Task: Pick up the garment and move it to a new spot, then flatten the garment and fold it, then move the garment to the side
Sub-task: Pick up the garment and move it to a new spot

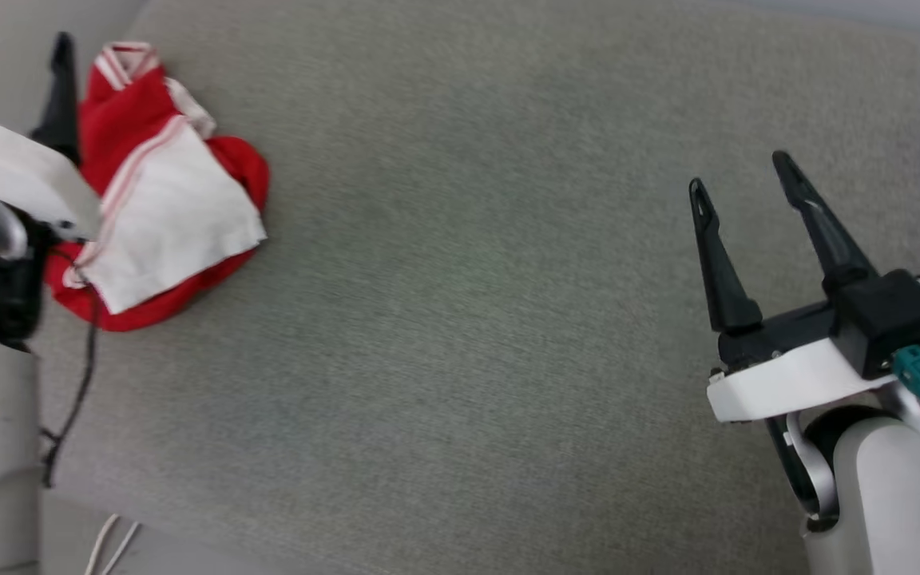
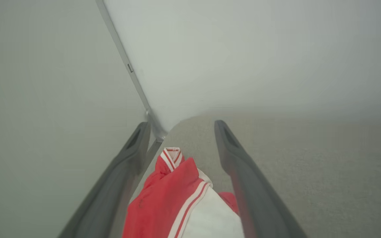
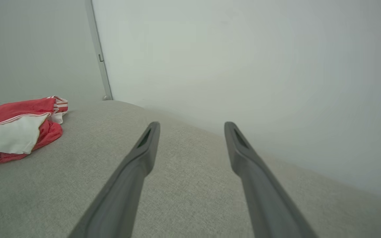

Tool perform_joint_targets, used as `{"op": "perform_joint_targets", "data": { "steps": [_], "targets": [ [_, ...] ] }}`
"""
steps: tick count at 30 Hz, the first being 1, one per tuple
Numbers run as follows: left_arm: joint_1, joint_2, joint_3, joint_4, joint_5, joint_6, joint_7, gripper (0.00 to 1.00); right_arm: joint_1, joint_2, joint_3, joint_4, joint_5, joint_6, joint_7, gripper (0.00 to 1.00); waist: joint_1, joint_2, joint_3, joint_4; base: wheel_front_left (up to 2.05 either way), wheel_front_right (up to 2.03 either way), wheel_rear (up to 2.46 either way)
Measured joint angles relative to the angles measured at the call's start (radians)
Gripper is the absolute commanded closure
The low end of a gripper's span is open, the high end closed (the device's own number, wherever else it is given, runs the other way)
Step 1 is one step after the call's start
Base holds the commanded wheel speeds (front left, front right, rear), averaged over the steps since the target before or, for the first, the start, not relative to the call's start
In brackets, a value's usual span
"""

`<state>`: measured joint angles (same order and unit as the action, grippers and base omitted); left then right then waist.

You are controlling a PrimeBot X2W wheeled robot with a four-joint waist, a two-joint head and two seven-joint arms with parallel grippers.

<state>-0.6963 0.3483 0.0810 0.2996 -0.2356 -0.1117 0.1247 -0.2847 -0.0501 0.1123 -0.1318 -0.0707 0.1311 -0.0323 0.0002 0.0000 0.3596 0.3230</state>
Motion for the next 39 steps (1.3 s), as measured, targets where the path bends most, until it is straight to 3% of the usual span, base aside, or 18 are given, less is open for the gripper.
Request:
{"op": "perform_joint_targets", "data": {
  "steps": [9, 16, 19, 20, 21, 22, 23, 28, 39],
  "targets": [
    [-0.052, 0.172, 0.013, 0.215, -0.115, -0.016, 0.374, 0.00, -0.058, 0.000, 0.002, -0.003, 0.010, 0.000, -0.031, 0.00, 0.0000, 0.0000, 0.148, -0.111, 0.00, 0.00, 0.00],
    [-0.050, 0.206, 0.027, 0.358, -0.214, -0.017, 0.558, 0.00, -0.074, -0.001, -0.002, 0.022, 0.027, 0.000, -0.051, 0.00, 0.0000, 0.0000, 0.205, -0.174, 0.00, 0.00, 0.00],
    [-0.069, 0.212, 0.049, 0.401, -0.244, 0.004, 0.614, 0.00, -0.075, -0.001, -0.001, 0.034, 0.031, 0.000, -0.054, 0.00, -0.0001, 0.0000, 0.210, -0.184, 0.00, 0.00, 0.00],
    [-0.070, 0.212, 0.053, 0.406, -0.245, 0.008, 0.613, 0.11, -0.075, -0.001, 0.000, 0.036, 0.031, 0.000, -0.054, 0.00, 0.0000, 0.0000, 0.208, -0.185, 0.00, 0.00, 0.00],
    [-0.070, 0.212, 0.053, 0.411, -0.245, 0.011, 0.601, 0.60, -0.075, -0.001, -0.001, 0.036, 0.032, 0.000, -0.055, 0.00, -0.0001, 0.0000, 0.204, -0.186, 0.00, 0.00, 0.00],
    [-0.070, 0.211, 0.050, 0.415, -0.243, 0.011, 0.591, 0.95, -0.075, -0.001, -0.001, 0.037, 0.032, 0.000, -0.055, 0.00, -0.0001, 0.0000, 0.201, -0.187, 0.00, 0.00, 0.00],
    [-0.068, 0.211, 0.047, 0.417, -0.238, 0.011, 0.571, 1.00, -0.075, 0.000, -0.002, 0.038, 0.034, 0.000, -0.055, 0.00, -0.0001, 0.0000, 0.196, -0.187, 0.00, 0.00, 0.00],
    [-0.064, 0.203, 0.020, 0.430, -0.203, 0.007, 0.436, 1.00, -0.073, -0.001, -0.004, 0.050, 0.037, 0.000, -0.056, 0.00, -0.0001, 0.0000, 0.157, -0.182, 0.00, 0.00, 0.00],
    [-0.114, 0.181, 0.020, 0.427, -0.149, 0.015, -0.024, 1.00, -0.004, 0.000, -0.029, 0.083, 0.093, 0.000, -0.072, 0.00, -0.0001, 0.0000, 0.009, -0.178, 0.00, 0.00, 0.00]
  ]
}}
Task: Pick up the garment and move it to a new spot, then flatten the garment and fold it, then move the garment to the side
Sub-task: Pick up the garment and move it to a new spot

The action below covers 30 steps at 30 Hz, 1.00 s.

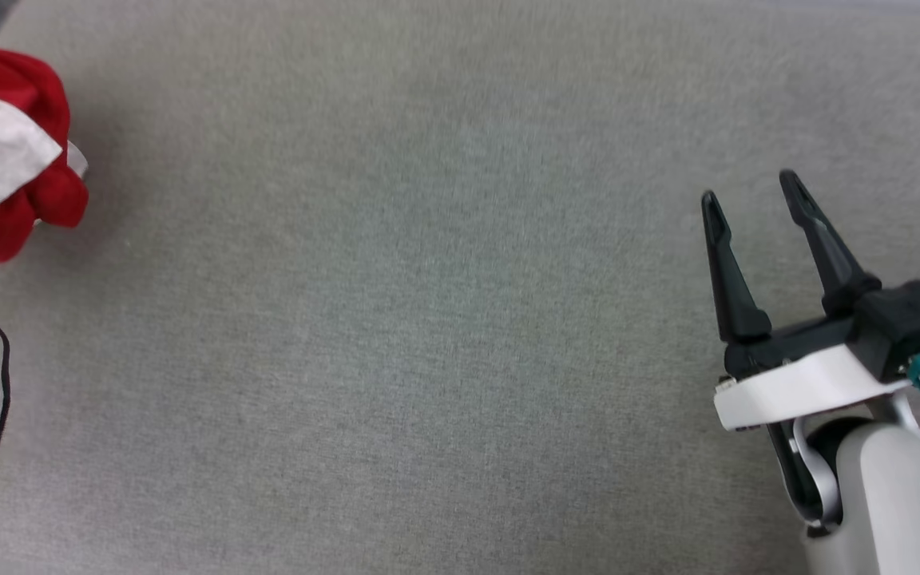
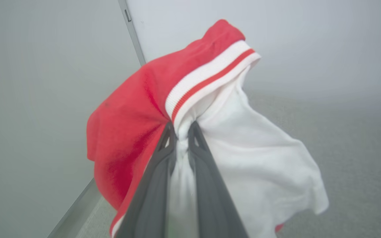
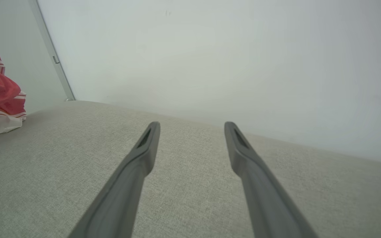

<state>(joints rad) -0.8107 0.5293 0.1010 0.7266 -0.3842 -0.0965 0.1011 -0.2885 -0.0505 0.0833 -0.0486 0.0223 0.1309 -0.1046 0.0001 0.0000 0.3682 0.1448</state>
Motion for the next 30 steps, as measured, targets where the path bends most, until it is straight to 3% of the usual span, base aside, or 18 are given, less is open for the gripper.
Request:
{"op": "perform_joint_targets", "data": {
  "steps": [7, 13, 24, 30],
  "targets": [
    [-0.030, -0.056, -0.034, -0.016, 0.031, 0.005, -0.198, 1.00, 0.061, 0.000, -0.026, 0.006, 0.020, 0.000, 0.004, 0.00, -0.0002, 0.0000, -0.105, -0.024, 0.00, 0.00, 0.00],
    [0.020, -0.169, -0.076, -0.101, 0.030, 0.024, -0.283, 1.00, 0.105, 0.000, -0.037, 0.007, 0.044, 0.000, 0.009, 0.00, -0.0002, 0.0000, -0.171, -0.102, 0.00, 0.00, 0.00],
    [0.202, -0.382, -0.216, -0.306, 0.044, 0.044, -0.309, 1.00, 0.164, -0.001, -0.045, -0.011, 0.056, 0.000, 0.034, 0.00, -0.0002, 0.0000, -0.234, -0.253, 0.00, 0.00, 0.00],
    [0.332, -0.453, -0.355, -0.328, 0.054, 0.025, -0.288, 1.00, 0.176, -0.001, -0.042, -0.020, 0.075, 0.000, 0.039, 0.00, -0.0003, 0.0000, -0.221, -0.304, 0.00, 0.00, 0.00]
  ]
}}
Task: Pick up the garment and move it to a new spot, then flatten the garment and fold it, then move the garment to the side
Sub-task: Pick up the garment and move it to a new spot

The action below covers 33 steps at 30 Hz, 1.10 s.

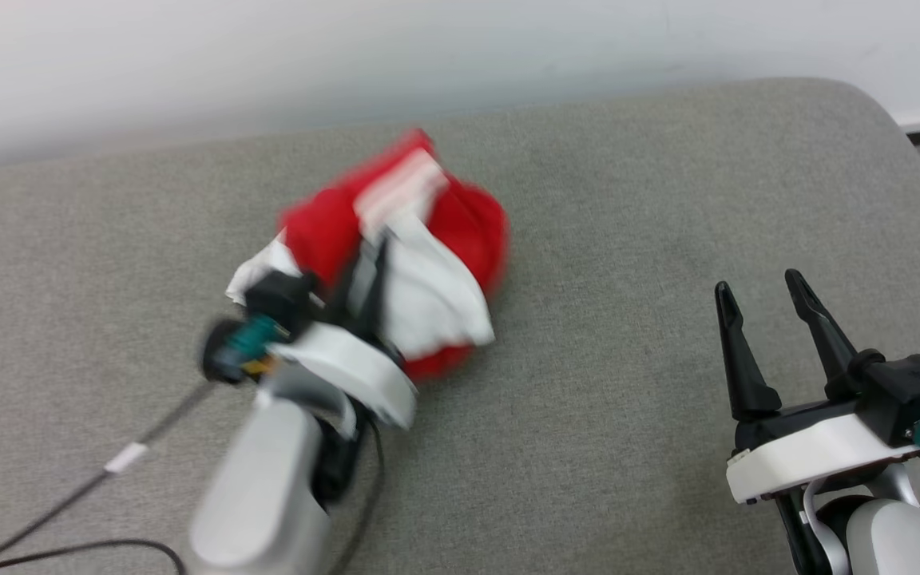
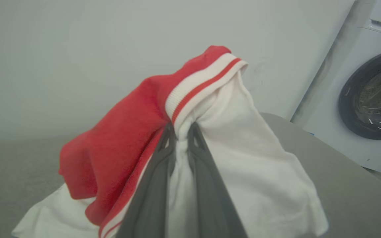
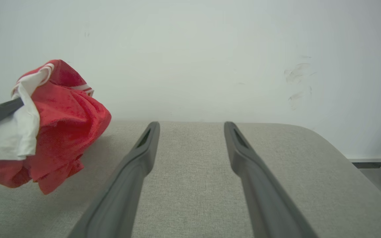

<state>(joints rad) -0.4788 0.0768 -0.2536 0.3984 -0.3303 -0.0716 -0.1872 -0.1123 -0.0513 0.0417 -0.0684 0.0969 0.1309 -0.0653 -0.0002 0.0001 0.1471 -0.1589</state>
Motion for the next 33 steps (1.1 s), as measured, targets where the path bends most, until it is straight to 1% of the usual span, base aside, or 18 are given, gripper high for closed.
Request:
{"op": "perform_joint_targets", "data": {
  "steps": [5, 8, 9, 10, 11, 12, 15, 19, 24, 27, 33],
  "targets": [
    [0.090, -0.020, -0.137, 0.068, -0.011, -0.025, 0.030, 1.00, -0.002, 0.000, 0.006, 0.004, 0.008, 0.000, -0.006, 0.00, 0.0001, 0.0000, 0.037, -0.010, 0.00, 0.00, 0.00],
    [0.120, -0.024, -0.189, 0.104, -0.025, -0.027, 0.025, 1.00, -0.006, 0.000, 0.005, 0.008, 0.010, 0.000, -0.010, 0.00, 0.0001, 0.0000, 0.047, -0.007, 0.00, 0.00, 0.00],
    [0.124, -0.025, -0.203, 0.113, -0.032, -0.030, 0.026, 0.87, -0.006, 0.000, 0.005, 0.008, 0.010, 0.000, -0.011, 0.00, 0.0001, 0.0000, 0.048, -0.003, 0.00, 0.00, 0.00],
    [0.126, -0.024, -0.217, 0.120, -0.034, -0.030, 0.020, 0.70, -0.008, 0.000, 0.006, 0.009, 0.009, 0.000, -0.013, 0.00, 0.0001, 0.0000, 0.048, 0.001, 0.00, 0.00, 0.00],
    [0.126, -0.025, -0.230, 0.123, -0.034, -0.030, 0.012, 0.46, -0.008, 0.000, 0.004, 0.011, 0.009, 0.000, -0.013, 0.00, 0.0001, 0.0000, 0.047, 0.005, 0.00, 0.00, 0.00],
    [0.125, -0.025, -0.242, 0.122, -0.035, -0.030, 0.003, 0.00, -0.008, 0.000, 0.003, 0.010, 0.008, 0.000, -0.013, 0.00, 0.0001, 0.0000, 0.045, 0.011, 0.00, 0.00, 0.00],
    [0.120, -0.025, -0.268, 0.105, -0.042, -0.021, -0.025, 0.00, -0.009, 0.000, -0.002, 0.013, 0.003, 0.000, -0.013, 0.00, 0.0001, 0.0000, 0.032, 0.027, 0.00, 0.00, 0.00],
    [0.095, -0.027, -0.287, 0.031, -0.043, 0.010, -0.055, 0.00, -0.004, 0.000, -0.019, 0.011, -0.004, 0.000, -0.005, 0.00, 0.0001, 0.0000, 0.007, 0.050, 0.00, 0.00, 0.00],
    [0.093, -0.021, -0.246, -0.059, -0.037, 0.065, -0.070, 0.00, 0.018, 0.001, -0.038, 0.000, -0.009, 0.000, 0.006, 0.00, 0.0001, 0.0000, -0.022, 0.084, 0.00, 0.00, 0.00],
    [0.103, 0.009, -0.194, -0.105, -0.036, 0.104, -0.072, 0.00, 0.032, 0.001, -0.049, -0.005, -0.010, 0.000, 0.014, 0.00, 0.0001, 0.0000, -0.039, 0.101, 0.00, 0.00, 0.00],
    [0.192, 0.106, -0.078, -0.162, -0.053, 0.180, -0.073, 0.00, 0.068, 0.001, -0.053, -0.005, -0.008, 0.000, 0.031, 0.00, 0.0002, 0.0000, -0.078, 0.118, 0.00, 0.00, 0.00]
  ]
}}
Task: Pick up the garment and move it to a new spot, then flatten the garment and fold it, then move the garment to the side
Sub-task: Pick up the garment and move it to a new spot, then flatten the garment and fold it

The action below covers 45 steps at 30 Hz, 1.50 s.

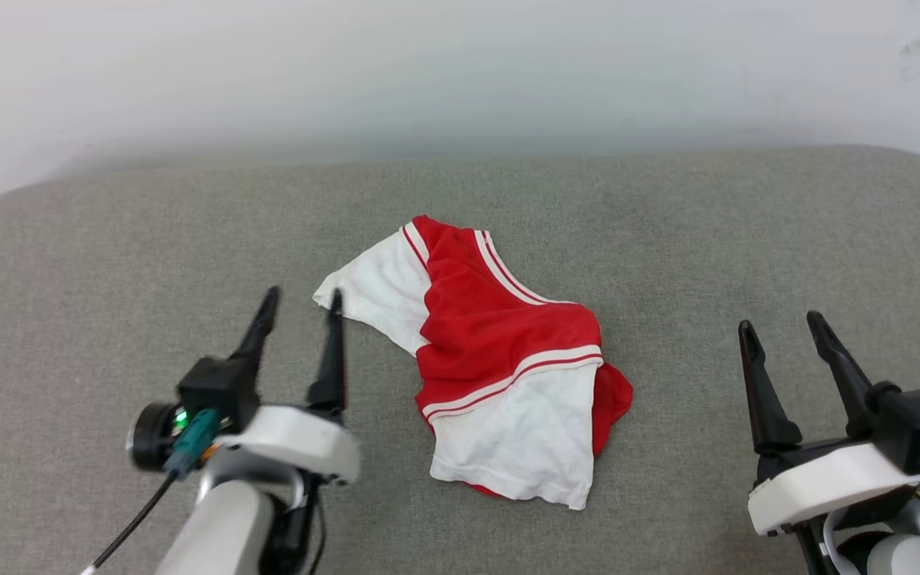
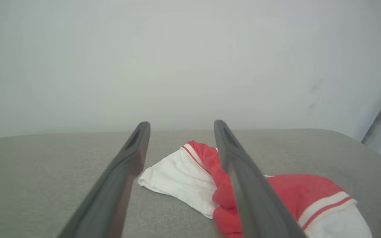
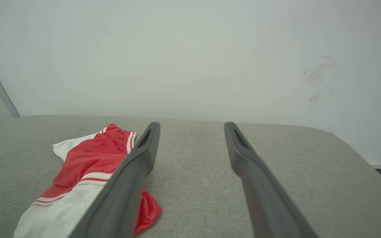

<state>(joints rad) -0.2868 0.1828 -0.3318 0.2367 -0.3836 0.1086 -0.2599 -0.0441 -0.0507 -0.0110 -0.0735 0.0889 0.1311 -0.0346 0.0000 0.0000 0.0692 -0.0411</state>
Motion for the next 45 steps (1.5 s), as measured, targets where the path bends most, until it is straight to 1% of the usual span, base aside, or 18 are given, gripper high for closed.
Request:
{"op": "perform_joint_targets", "data": {
  "steps": [4, 6, 9, 15, 24, 27, 30, 34, 35, 38, 40, 43, 45],
  "targets": [
    [0.082, 0.058, 0.049, -0.044, -0.009, 0.038, 0.011, 0.00, 0.028, 0.000, -0.005, -0.007, 0.000, 0.000, 0.010, 0.00, -0.0001, 0.0000, -0.026, 0.002, 0.00, 0.00, 0.00],
    [0.119, 0.076, 0.056, -0.070, -0.009, 0.051, 0.026, 0.00, 0.044, 0.000, -0.009, -0.008, 0.003, 0.000, 0.015, 0.00, -0.0001, 0.0000, -0.040, 0.002, 0.00, 0.00, 0.00],
    [0.165, 0.094, 0.053, -0.106, -0.009, 0.060, 0.052, 0.00, 0.066, 0.000, -0.012, -0.013, 0.007, 0.000, 0.021, 0.00, 0.0000, 0.0000, -0.060, 0.001, 0.00, 0.00, 0.00],
    [0.220, 0.105, 0.039, -0.158, -0.008, 0.077, 0.087, 0.00, 0.093, 0.000, -0.012, -0.021, 0.032, 0.000, 0.030, 0.00, 0.0000, 0.0000, -0.085, -0.004, 0.00, 0.00, 0.00],
    [0.225, 0.114, 0.028, -0.179, -0.007, 0.088, 0.107, 0.00, 0.095, 0.000, -0.002, -0.022, 0.032, 0.000, 0.037, 0.00, 0.0000, 0.0000, -0.091, -0.012, 0.00, 0.00, 0.00],
    [0.225, 0.114, 0.024, -0.182, -0.007, 0.088, 0.108, 0.00, 0.095, 0.000, -0.012, -0.005, 0.039, 0.000, 0.067, 0.00, 0.0000, 0.0000, -0.088, -0.010, 0.00, 0.00, 0.00],
    [0.220, 0.112, 0.016, -0.185, -0.007, 0.086, 0.108, 0.00, 0.087, 0.000, -0.017, 0.023, 0.061, 0.000, 0.133, 0.00, 0.0000, 0.0000, -0.081, 0.000, 0.00, 0.00, 0.00],
    [0.208, 0.103, 0.003, -0.186, -0.005, 0.081, 0.105, 0.00, 0.042, 0.000, -0.001, 0.071, 0.111, 0.000, 0.293, 0.00, 0.0000, 0.0000, -0.065, 0.020, 0.00, 0.00, 0.00],
    [0.197, 0.099, -0.001, -0.185, -0.004, 0.077, 0.100, 0.00, 0.024, -0.001, 0.008, 0.084, 0.111, 0.000, 0.349, 0.00, 0.0000, 0.0000, -0.058, 0.026, 0.00, 0.00, 0.00],
    [0.173, 0.091, -0.013, -0.184, 0.002, 0.073, 0.093, 0.00, -0.014, -0.008, 0.065, 0.106, 0.137, 0.000, 0.488, 0.00, 0.0000, 0.0000, -0.037, 0.048, 0.00, 0.00, 0.00],
    [0.165, 0.088, -0.017, -0.181, 0.002, 0.070, 0.088, 0.00, -0.036, -0.026, 0.109, 0.115, 0.167, 0.000, 0.567, 0.00, 0.0000, 0.0000, -0.022, 0.064, 0.00, 0.00, 0.00],
    [0.151, 0.084, -0.022, -0.178, 0.004, 0.067, 0.080, 0.00, -0.059, -0.051, 0.171, 0.136, 0.211, 0.000, 0.665, 0.00, 0.0001, 0.0000, 0.002, 0.087, 0.00, 0.00, 0.00],
    [0.142, 0.082, -0.023, -0.168, 0.004, 0.063, 0.074, 0.00, -0.070, -0.064, 0.203, 0.155, 0.235, 0.000, 0.707, 0.00, 0.0000, 0.0000, 0.018, 0.102, 0.00, 0.00, 0.00]
  ]
}}
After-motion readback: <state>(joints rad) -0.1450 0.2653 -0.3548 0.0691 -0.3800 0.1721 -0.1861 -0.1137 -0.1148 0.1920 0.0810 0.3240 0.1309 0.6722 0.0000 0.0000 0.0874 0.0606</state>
